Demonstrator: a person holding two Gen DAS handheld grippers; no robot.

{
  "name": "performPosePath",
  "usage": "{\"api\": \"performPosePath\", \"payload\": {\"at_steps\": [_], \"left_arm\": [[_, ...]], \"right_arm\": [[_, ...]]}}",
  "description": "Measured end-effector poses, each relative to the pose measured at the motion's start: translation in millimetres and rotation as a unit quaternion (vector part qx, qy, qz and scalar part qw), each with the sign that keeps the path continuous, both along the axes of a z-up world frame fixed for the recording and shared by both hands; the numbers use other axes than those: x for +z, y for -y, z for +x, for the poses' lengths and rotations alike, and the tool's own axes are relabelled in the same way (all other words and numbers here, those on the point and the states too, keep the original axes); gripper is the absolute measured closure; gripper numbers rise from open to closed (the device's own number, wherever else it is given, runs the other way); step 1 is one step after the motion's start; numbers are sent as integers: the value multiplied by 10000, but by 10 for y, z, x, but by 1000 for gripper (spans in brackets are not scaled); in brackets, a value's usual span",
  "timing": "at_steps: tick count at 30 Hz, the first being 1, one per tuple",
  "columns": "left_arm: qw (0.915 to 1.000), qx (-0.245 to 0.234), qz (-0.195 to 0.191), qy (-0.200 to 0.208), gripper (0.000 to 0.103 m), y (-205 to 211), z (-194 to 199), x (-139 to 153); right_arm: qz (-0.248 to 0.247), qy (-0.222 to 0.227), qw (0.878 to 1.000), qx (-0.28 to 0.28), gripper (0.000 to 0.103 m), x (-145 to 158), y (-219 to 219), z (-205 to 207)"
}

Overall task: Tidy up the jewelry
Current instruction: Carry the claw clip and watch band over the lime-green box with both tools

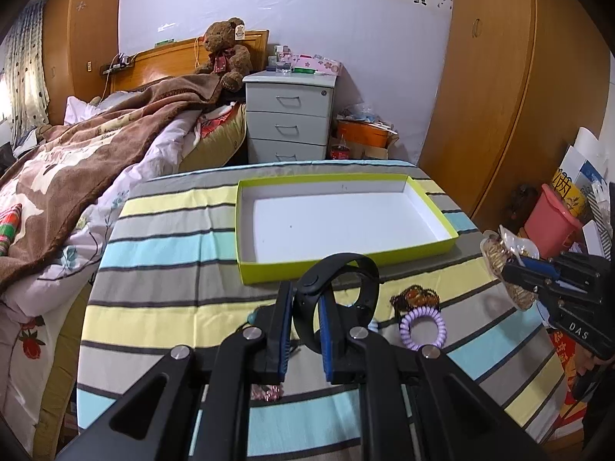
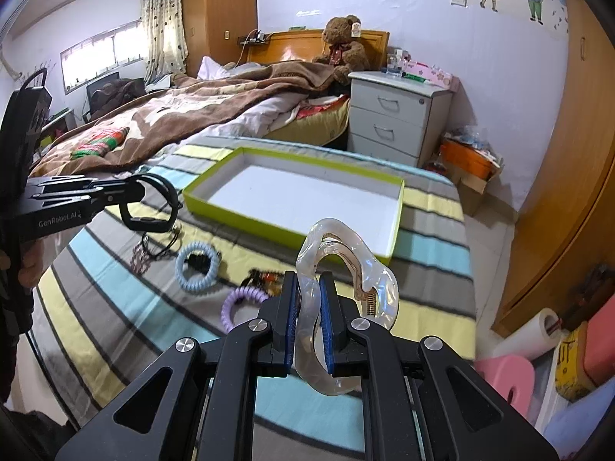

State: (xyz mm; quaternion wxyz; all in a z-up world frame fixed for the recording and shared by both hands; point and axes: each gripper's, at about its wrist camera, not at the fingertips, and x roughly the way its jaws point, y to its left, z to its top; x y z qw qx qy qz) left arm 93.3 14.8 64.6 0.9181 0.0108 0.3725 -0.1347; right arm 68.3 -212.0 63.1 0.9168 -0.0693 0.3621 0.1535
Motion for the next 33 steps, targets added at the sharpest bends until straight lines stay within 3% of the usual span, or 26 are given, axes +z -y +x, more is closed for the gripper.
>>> {"api": "performPosePath", "payload": {"at_steps": [16, 33], "left_arm": [[9999, -123, -79, 12, 89, 134, 689, 97], [9989, 93, -177, -428, 89, 170, 1450, -300]], "right_arm": [[-170, -27, 9997, -177, 91, 123, 42, 774], [-451, -644, 9965, -288, 91, -279, 7, 1679]]}}
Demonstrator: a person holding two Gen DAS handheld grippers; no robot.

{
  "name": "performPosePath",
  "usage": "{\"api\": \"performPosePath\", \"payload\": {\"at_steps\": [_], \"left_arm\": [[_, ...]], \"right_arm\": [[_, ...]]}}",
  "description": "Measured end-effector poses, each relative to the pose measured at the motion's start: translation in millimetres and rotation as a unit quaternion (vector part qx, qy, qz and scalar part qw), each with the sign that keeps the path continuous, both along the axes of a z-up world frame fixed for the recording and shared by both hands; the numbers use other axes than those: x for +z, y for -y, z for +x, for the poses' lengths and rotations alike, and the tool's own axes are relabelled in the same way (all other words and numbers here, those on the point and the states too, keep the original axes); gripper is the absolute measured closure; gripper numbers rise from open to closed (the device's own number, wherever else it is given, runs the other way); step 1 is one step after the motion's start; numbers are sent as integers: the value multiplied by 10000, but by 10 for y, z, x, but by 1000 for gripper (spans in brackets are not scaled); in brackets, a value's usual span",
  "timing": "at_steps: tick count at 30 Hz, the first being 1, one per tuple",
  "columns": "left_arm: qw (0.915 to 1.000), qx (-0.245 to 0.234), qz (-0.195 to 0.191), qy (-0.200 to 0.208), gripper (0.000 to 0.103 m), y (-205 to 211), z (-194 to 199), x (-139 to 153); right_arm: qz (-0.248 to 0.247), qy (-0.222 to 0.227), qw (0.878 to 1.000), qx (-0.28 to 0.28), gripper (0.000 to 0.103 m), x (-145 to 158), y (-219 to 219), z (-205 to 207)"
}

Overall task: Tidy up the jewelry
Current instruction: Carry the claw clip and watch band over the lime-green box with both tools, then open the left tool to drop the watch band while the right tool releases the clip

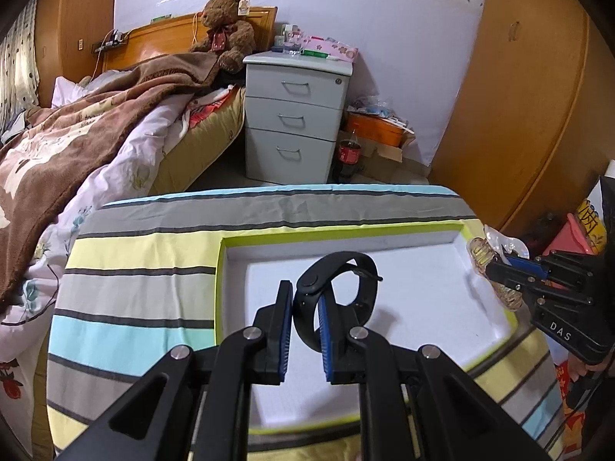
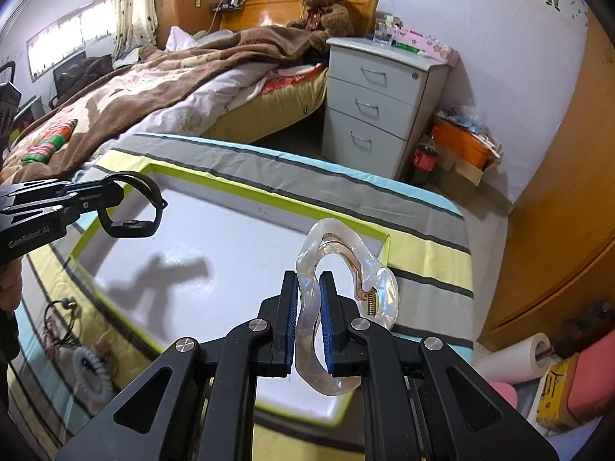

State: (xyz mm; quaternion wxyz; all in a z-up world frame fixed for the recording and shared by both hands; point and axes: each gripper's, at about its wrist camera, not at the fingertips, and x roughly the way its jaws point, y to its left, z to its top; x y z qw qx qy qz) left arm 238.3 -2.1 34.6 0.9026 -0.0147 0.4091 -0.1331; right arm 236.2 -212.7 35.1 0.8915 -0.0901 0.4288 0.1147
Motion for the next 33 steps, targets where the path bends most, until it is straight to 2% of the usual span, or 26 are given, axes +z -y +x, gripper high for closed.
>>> {"api": "performPosePath", "payload": {"at_steps": [11, 29, 31, 33], "left_arm": [[9995, 94, 106, -270, 89, 15, 225, -248], [9986, 252, 247, -401, 88, -2, 356, -340], [9986, 262, 228, -387, 85, -15, 363, -339], [9985, 260, 233, -418, 77, -16, 376, -349]], "right_arm": [[-152, -238, 9996, -21, 91, -194, -71, 231], [-314, -340, 9989, -62, 91, -324, -97, 357], [-321, -321, 9989, -87, 91, -323, -99, 364], [-350, -307, 9989, -106, 91, -317, -106, 361]]}}
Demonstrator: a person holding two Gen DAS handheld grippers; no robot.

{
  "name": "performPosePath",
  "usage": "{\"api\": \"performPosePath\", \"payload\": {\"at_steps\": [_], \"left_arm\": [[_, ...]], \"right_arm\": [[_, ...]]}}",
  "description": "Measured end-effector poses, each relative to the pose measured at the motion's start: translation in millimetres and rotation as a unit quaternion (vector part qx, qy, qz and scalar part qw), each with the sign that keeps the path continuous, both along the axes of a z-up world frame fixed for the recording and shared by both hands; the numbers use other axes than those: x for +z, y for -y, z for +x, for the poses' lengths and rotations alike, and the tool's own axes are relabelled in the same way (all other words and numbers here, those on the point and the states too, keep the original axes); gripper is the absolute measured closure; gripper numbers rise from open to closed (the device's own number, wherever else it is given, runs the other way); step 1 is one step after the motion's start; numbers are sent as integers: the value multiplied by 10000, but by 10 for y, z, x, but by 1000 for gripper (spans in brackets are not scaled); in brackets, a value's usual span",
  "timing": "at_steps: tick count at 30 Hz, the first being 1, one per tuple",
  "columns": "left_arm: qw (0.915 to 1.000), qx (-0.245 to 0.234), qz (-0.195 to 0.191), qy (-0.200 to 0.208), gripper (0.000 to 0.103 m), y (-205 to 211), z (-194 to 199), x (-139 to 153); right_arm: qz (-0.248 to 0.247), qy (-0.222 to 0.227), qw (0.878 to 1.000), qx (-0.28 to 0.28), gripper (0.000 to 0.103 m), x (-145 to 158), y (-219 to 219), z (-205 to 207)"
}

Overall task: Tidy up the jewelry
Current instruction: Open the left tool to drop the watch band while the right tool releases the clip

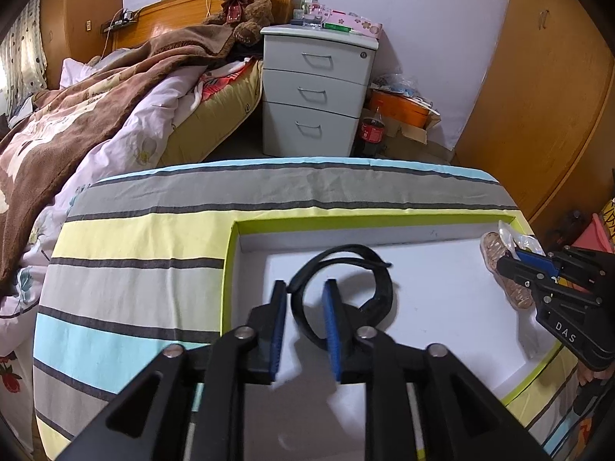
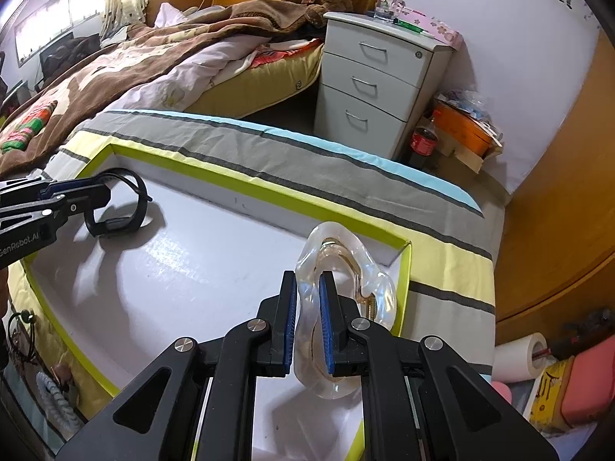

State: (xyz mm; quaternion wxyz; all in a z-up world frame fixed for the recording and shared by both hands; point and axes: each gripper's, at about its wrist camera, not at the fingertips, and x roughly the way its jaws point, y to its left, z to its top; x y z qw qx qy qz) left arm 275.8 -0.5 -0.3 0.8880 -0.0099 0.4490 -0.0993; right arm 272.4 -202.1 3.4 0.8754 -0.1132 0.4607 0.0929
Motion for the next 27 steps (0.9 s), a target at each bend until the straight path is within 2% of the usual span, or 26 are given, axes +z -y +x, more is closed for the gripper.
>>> {"api": "performPosePath", "payload": {"at_steps": [7, 16, 19, 27], "left_arm": [[10000, -9, -2, -55, 69, 13, 8, -20], [10000, -1, -19, -12, 50, 11, -12, 16], [10000, 50, -62, 16, 41, -3, -39, 51], [9997, 74, -89, 196, 34, -7, -243, 229]], "right_arm": [[-2, 32, 10000, -21, 89, 23, -8, 19], [104, 76, 9999, -107, 84, 68, 27, 8], [162, 110, 9997, -122, 73, 100, 36, -19], [267, 317, 9990, -182, 71, 271, 37, -172]]}}
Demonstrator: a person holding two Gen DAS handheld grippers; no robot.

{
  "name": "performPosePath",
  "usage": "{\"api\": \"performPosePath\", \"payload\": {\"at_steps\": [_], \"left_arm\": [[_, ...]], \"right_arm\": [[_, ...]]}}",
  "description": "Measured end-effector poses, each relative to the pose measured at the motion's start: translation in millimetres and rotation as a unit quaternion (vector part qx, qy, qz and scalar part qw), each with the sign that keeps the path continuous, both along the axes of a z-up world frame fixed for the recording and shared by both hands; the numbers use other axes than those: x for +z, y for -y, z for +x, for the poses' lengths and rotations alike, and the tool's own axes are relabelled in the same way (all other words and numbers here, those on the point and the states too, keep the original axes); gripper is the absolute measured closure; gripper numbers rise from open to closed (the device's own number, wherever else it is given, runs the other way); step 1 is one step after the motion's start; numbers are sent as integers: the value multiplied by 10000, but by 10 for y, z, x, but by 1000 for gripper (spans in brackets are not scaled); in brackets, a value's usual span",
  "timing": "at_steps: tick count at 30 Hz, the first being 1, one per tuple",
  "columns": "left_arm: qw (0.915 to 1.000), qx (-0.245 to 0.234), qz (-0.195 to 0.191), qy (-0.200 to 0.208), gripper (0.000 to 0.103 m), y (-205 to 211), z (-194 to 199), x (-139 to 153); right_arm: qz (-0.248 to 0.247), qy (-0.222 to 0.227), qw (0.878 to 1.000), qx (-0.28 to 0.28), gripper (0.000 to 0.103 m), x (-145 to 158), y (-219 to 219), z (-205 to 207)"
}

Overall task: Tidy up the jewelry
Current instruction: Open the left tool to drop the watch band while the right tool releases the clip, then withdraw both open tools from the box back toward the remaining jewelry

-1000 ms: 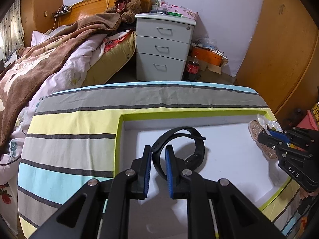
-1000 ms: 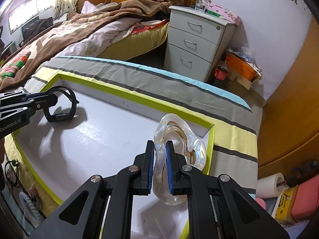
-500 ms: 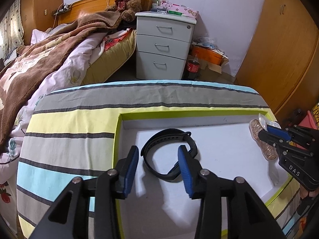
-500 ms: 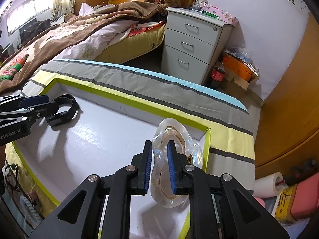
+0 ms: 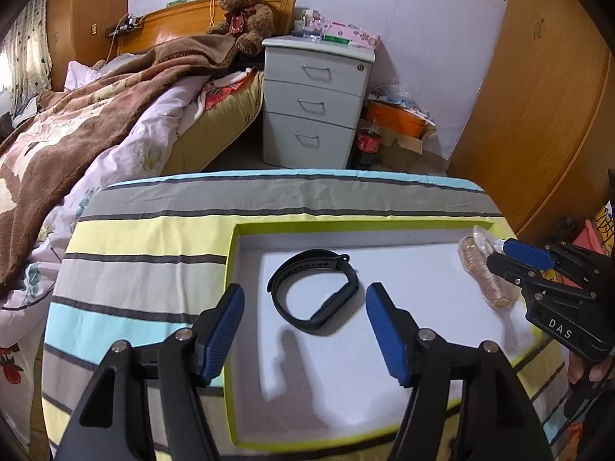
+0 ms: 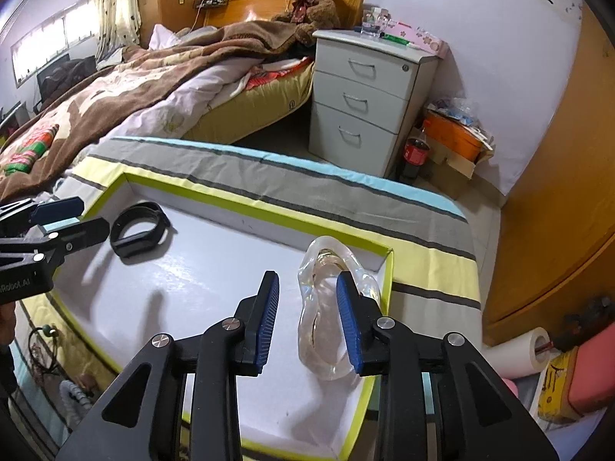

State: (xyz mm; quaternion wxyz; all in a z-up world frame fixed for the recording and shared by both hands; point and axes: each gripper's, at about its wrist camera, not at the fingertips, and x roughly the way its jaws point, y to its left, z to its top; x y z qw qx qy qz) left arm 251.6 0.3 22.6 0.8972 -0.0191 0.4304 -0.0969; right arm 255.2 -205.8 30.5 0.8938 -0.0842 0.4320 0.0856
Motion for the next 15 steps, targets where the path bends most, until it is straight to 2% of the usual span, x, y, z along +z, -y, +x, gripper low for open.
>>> {"api": "performPosePath", "payload": {"at_steps": [15], "left_arm": [[9990, 20, -84, 431, 31, -63, -693, 390]], "right_arm": [[252, 434, 9987, 73, 70, 351, -55, -611]]}}
